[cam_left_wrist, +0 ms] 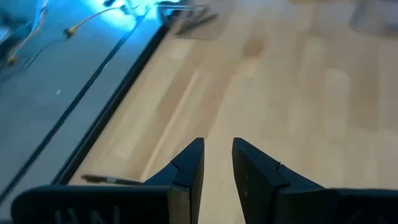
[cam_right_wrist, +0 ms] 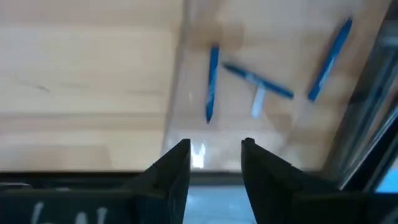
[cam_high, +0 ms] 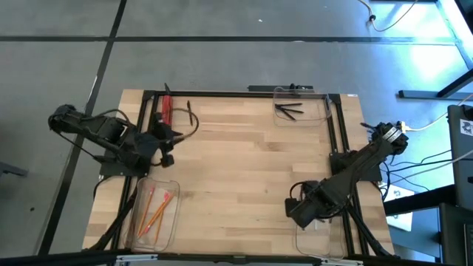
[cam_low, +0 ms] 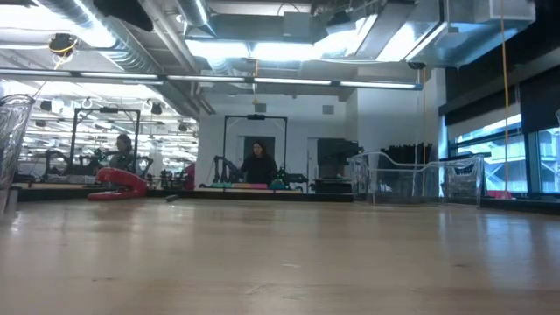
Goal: Sort crayons/erasers/pens/pencils in bins
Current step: Put the black pen into the top transparent bin
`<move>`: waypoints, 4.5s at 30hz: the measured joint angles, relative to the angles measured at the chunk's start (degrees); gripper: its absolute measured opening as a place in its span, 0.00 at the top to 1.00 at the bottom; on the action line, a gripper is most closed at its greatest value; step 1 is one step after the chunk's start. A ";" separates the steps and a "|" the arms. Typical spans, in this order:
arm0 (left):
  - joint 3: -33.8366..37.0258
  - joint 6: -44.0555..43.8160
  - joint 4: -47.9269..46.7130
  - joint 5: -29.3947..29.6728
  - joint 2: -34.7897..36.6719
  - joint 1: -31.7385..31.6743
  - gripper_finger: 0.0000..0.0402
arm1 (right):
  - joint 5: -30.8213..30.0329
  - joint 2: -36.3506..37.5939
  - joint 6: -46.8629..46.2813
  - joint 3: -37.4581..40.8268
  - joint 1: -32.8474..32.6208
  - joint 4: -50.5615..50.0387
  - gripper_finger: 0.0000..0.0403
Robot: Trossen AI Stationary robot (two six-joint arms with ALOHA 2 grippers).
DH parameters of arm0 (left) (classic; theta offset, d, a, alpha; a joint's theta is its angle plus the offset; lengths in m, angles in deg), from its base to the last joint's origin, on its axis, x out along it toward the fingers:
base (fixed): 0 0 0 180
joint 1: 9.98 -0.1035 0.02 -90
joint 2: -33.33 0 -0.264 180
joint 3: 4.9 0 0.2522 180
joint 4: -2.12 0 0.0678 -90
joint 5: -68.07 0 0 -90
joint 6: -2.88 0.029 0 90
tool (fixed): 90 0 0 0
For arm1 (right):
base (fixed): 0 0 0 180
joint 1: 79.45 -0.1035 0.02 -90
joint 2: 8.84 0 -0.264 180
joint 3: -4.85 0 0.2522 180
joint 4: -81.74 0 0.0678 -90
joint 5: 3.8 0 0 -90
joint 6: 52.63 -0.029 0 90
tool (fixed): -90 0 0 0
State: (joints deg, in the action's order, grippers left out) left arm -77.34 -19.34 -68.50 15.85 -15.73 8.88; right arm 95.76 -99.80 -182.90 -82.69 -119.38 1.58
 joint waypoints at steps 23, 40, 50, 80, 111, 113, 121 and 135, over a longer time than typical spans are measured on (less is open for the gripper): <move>-0.32 -12.55 -4.80 -21.38 -4.61 -35.04 0.81 | -48.32 0.02 61.87 -23.37 26.50 -1.57 0.65; -0.32 -19.77 -11.78 -22.53 -4.07 -39.27 0.81 | -8.36 -14.73 104.79 -23.45 51.72 44.55 0.65; -0.32 -21.29 -9.08 -22.88 -6.77 -41.19 0.81 | -8.35 -21.44 108.41 -23.41 54.92 47.46 0.65; -0.37 -14.70 3.73 -29.94 -35.43 -54.00 0.81 | 1.61 -20.98 118.89 -24.07 56.37 31.83 0.65; 4.00 -18.36 9.64 -30.43 -42.60 -56.76 0.81 | -2.42 -20.85 129.45 -35.80 56.28 11.27 0.65; 4.05 -18.36 10.23 -29.65 -42.60 -56.73 0.81 | -2.42 -20.85 129.49 -35.80 56.28 11.24 0.65; 4.09 -18.35 10.12 -28.68 -42.60 -57.72 0.81 | -2.28 -20.85 129.25 -35.80 56.28 11.22 0.65; 4.09 -19.43 18.49 -29.09 -42.60 -60.04 0.82 | -2.00 -20.90 129.08 -35.78 56.28 11.24 0.65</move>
State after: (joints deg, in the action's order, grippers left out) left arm -73.25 -38.76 -50.01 -13.24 -58.33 -51.16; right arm 93.76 -120.69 -53.83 -118.47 -63.09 12.82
